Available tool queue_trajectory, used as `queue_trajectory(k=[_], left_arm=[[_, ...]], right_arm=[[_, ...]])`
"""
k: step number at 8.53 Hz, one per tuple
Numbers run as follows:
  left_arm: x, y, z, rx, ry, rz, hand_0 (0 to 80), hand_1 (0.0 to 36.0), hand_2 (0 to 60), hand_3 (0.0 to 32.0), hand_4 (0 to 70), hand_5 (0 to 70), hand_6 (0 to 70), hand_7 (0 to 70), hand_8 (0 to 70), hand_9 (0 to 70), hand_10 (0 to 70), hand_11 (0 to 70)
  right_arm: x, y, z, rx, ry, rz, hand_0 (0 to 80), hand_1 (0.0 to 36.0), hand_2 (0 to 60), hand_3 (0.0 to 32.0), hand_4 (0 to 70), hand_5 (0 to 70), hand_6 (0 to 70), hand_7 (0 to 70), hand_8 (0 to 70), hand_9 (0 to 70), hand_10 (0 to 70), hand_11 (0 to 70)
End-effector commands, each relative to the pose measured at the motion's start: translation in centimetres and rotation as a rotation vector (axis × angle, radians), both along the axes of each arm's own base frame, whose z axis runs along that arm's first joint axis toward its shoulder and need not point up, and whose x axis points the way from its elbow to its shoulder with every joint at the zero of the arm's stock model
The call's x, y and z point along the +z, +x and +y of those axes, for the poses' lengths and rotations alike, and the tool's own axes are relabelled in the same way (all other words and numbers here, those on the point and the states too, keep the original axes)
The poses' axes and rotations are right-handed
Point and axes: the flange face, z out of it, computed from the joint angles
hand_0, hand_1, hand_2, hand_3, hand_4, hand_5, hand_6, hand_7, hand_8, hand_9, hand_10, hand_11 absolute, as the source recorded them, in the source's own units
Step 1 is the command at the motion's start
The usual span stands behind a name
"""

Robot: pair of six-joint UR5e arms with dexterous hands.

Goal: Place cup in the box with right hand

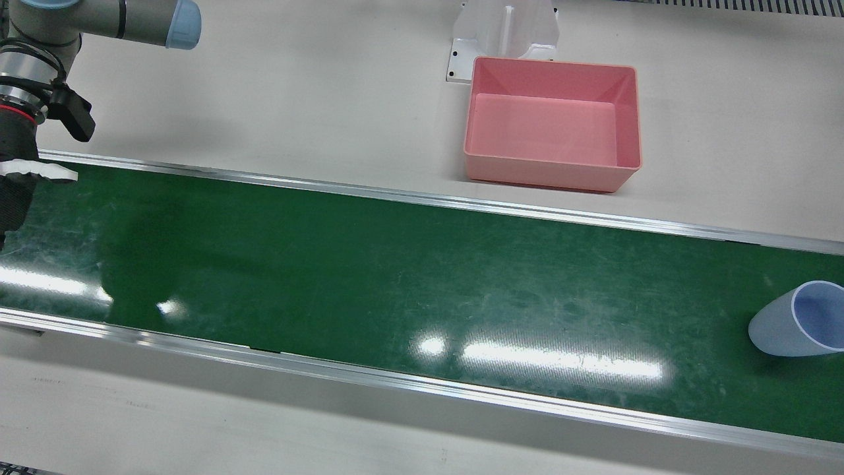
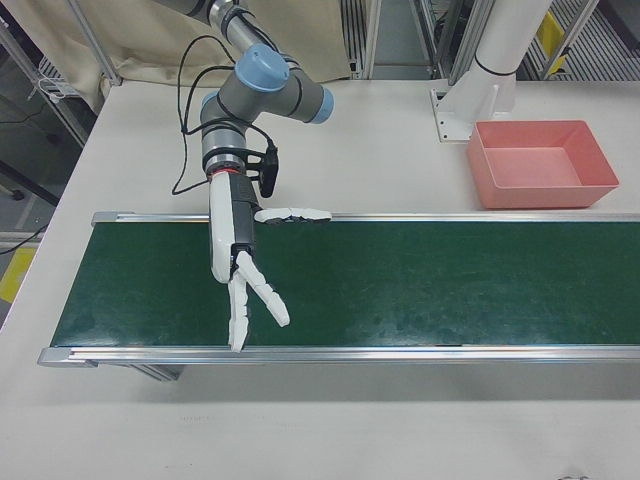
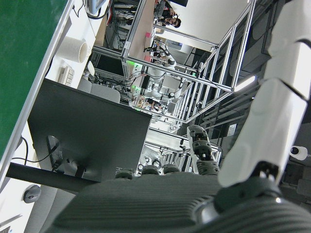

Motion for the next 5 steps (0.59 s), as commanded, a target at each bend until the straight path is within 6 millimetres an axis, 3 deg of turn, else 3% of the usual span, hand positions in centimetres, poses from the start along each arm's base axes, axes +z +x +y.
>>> queue_trajectory(k=[1, 5], left_arm=[[0.05, 0.0, 0.0, 0.0, -0.001, 0.0, 0.0, 0.0, 0.0, 0.0, 0.0, 0.0, 0.0, 0.0, 0.0, 0.0, 0.0, 0.0], [0.05, 0.0, 0.0, 0.0, -0.001, 0.0, 0.0, 0.0, 0.0, 0.0, 0.0, 0.0, 0.0, 0.0, 0.0, 0.0, 0.0, 0.0]], right_arm=[[0.2, -0.23, 0.0, -0.004, -0.003, 0.0, 46.5, 14.2, 10.0, 0.0, 0.0, 2.8, 0.0, 0.0, 0.0, 0.0, 0.0, 0.0], [0.06, -0.11, 0.06, -0.002, -0.001, -0.003, 46.3, 14.2, 10.7, 0.0, 0.2, 2.8, 0.0, 0.0, 0.0, 0.0, 0.0, 0.0]])
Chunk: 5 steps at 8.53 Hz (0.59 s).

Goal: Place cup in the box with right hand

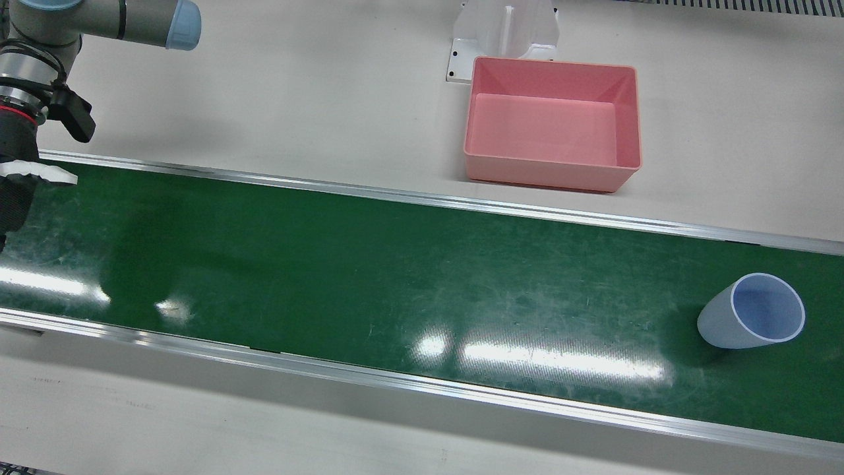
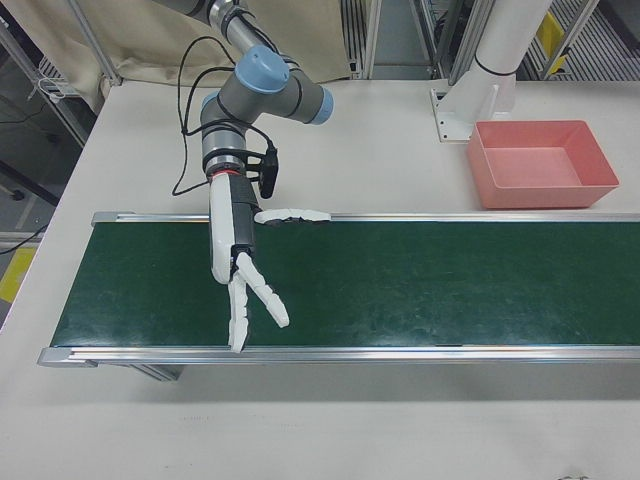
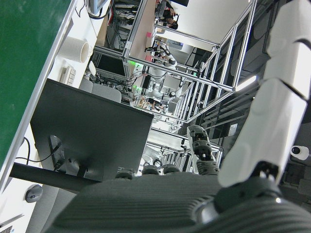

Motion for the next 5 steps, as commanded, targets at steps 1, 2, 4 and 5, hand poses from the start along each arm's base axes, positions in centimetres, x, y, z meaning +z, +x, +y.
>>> queue_trajectory(k=[1, 2, 4, 5], left_arm=[[-0.07, 0.0, 0.01, 0.0, 0.001, 0.0, 0.0, 0.0, 0.0, 0.0, 0.0, 0.0, 0.0, 0.0, 0.0, 0.0, 0.0, 0.0], [-0.07, 0.0, 0.01, 0.0, 0.001, 0.0, 0.0, 0.0, 0.0, 0.0, 0.0, 0.0, 0.0, 0.0, 0.0, 0.0, 0.0, 0.0], [-0.07, 0.0, 0.01, 0.0, 0.001, 0.0, 0.0, 0.0, 0.0, 0.0, 0.0, 0.0, 0.0, 0.0, 0.0, 0.0, 0.0, 0.0], [-0.07, 0.0, 0.01, 0.0, 0.001, 0.0, 0.0, 0.0, 0.0, 0.0, 0.0, 0.0, 0.0, 0.0, 0.0, 0.0, 0.0, 0.0]], right_arm=[[-0.1, -0.09, 0.03, -0.002, 0.002, -0.002, 46.2, 14.2, 10.8, 0.0, 0.0, 2.7, 0.0, 0.0, 0.0, 0.0, 0.0, 0.0], [-0.11, -0.28, 0.0, -0.005, 0.002, -0.002, 46.3, 14.2, 10.6, 0.0, 0.0, 2.7, 0.0, 0.0, 0.0, 0.0, 0.0, 0.0], [-0.1, -0.26, 0.06, -0.005, 0.002, -0.002, 46.4, 14.2, 10.7, 0.0, 0.4, 2.7, 0.0, 0.0, 0.0, 0.0, 0.0, 0.0], [-0.17, -0.17, 0.05, -0.004, 0.003, -0.003, 46.4, 14.3, 10.7, 0.0, 1.1, 2.7, 0.0, 0.0, 0.0, 0.0, 0.0, 0.0]])
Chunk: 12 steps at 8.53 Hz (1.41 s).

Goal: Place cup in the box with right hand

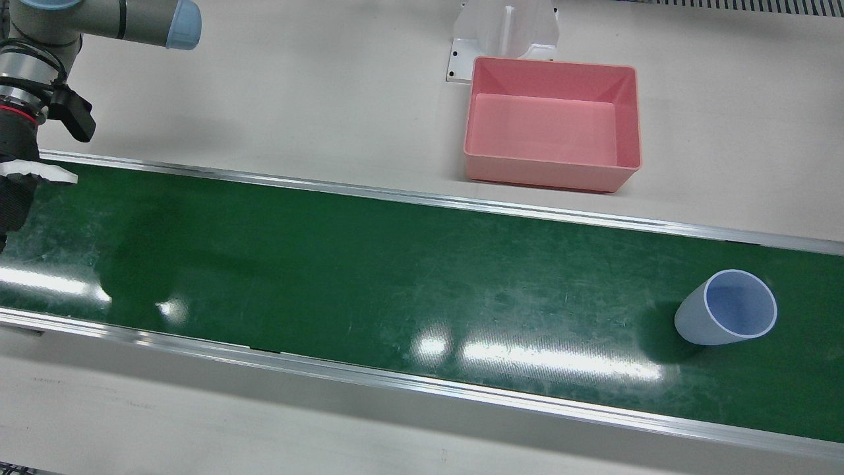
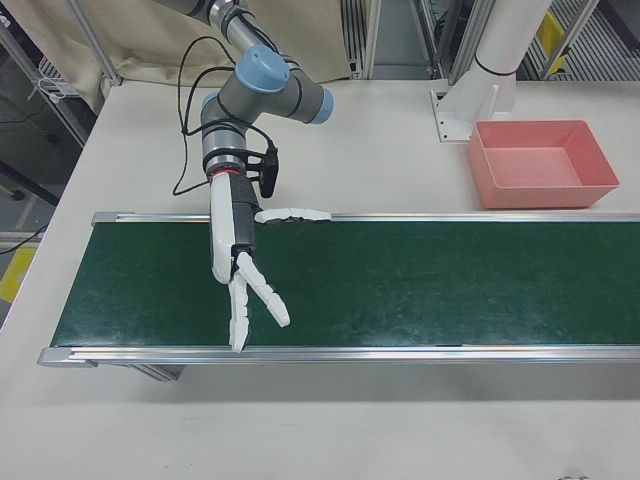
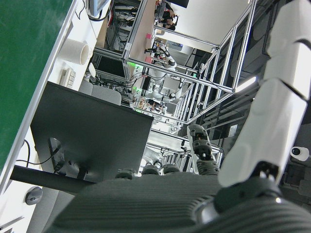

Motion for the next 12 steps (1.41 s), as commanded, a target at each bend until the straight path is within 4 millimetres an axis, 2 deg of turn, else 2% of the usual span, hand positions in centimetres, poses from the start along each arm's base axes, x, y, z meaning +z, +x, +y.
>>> queue_trajectory(k=[1, 9, 12], left_arm=[[0.06, 0.0, -0.01, 0.0, -0.001, 0.0, 0.0, 0.0, 0.0, 0.0, 0.0, 0.0, 0.0, 0.0, 0.0, 0.0, 0.0, 0.0], [0.06, 0.0, -0.01, 0.0, -0.001, 0.0, 0.0, 0.0, 0.0, 0.0, 0.0, 0.0, 0.0, 0.0, 0.0, 0.0, 0.0, 0.0], [0.06, 0.0, -0.01, 0.0, -0.001, 0.0, 0.0, 0.0, 0.0, 0.0, 0.0, 0.0, 0.0, 0.0, 0.0, 0.0, 0.0, 0.0]], right_arm=[[-0.12, 0.07, 0.04, 0.001, 0.002, -0.003, 46.3, 14.3, 10.7, 0.0, 0.7, 2.7, 0.0, 0.0, 0.0, 0.0, 0.0, 0.0], [0.3, -0.04, -0.01, -0.001, -0.005, 0.001, 46.3, 14.4, 11.0, 0.0, 1.0, 2.7, 0.0, 0.0, 0.0, 0.0, 0.0, 0.0], [0.39, -0.61, 0.09, -0.011, -0.007, 0.004, 46.8, 14.5, 10.0, 0.0, 3.2, 2.8, 0.2, 0.0, 0.0, 0.0, 0.0, 0.0]])
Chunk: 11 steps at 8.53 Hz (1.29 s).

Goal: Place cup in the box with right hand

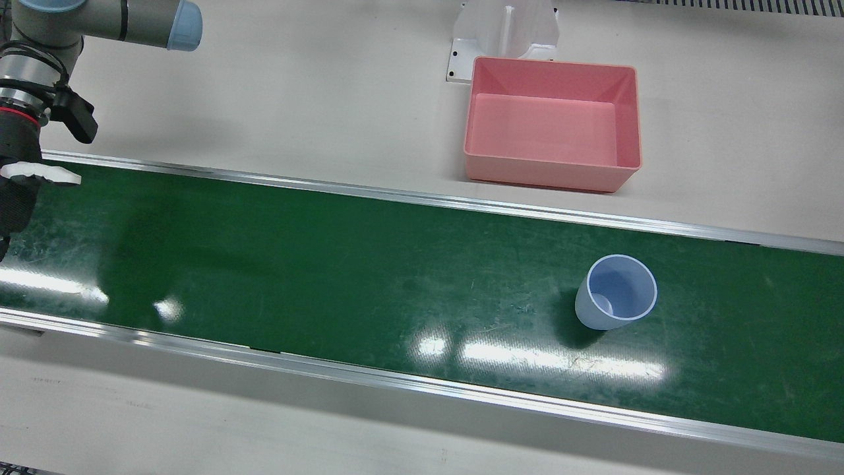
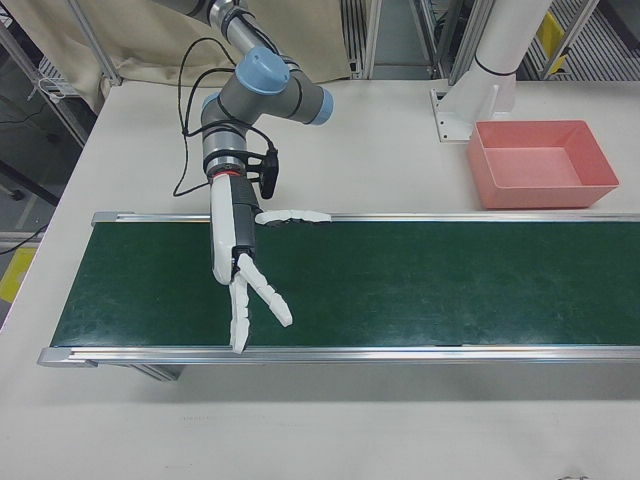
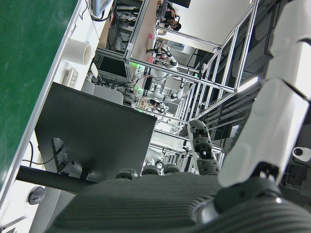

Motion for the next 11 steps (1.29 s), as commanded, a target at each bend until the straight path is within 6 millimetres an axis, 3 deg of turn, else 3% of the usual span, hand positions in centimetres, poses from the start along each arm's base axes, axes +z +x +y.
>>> queue_trajectory(k=[1, 6, 11], left_arm=[[0.0, 0.0, 0.0, 0.0, 0.0, 0.0, 0.0, 0.0, 0.0, 0.0, 0.0, 0.0, 0.0, 0.0, 0.0, 0.0, 0.0, 0.0], [-0.1, 0.0, 0.0, 0.0, 0.001, 0.0, 0.0, 0.0, 0.0, 0.0, 0.0, 0.0, 0.0, 0.0, 0.0, 0.0, 0.0, 0.0], [-0.1, 0.0, 0.0, 0.0, 0.001, 0.0, 0.0, 0.0, 0.0, 0.0, 0.0, 0.0, 0.0, 0.0, 0.0, 0.0, 0.0, 0.0]], right_arm=[[0.1, -1.0, 0.1, -0.016, -0.002, 0.001, 46.9, 14.5, 9.6, 0.0, 3.2, 2.8, 0.3, 0.0, 0.0, 0.0, 0.0, 0.0], [-0.2, -2.4, 0.1, -0.039, 0.002, 0.001, 48.2, 14.6, 3.2, 0.0, 0.1, 3.5, 0.4, 0.0, 0.0, 0.0, 0.0, 0.0], [-0.8, -4.1, 0.0, -0.063, 0.013, -0.003, 47.9, 14.7, 5.0, 0.0, 1.4, 3.3, 0.4, 0.0, 0.0, 0.0, 0.0, 0.0]])
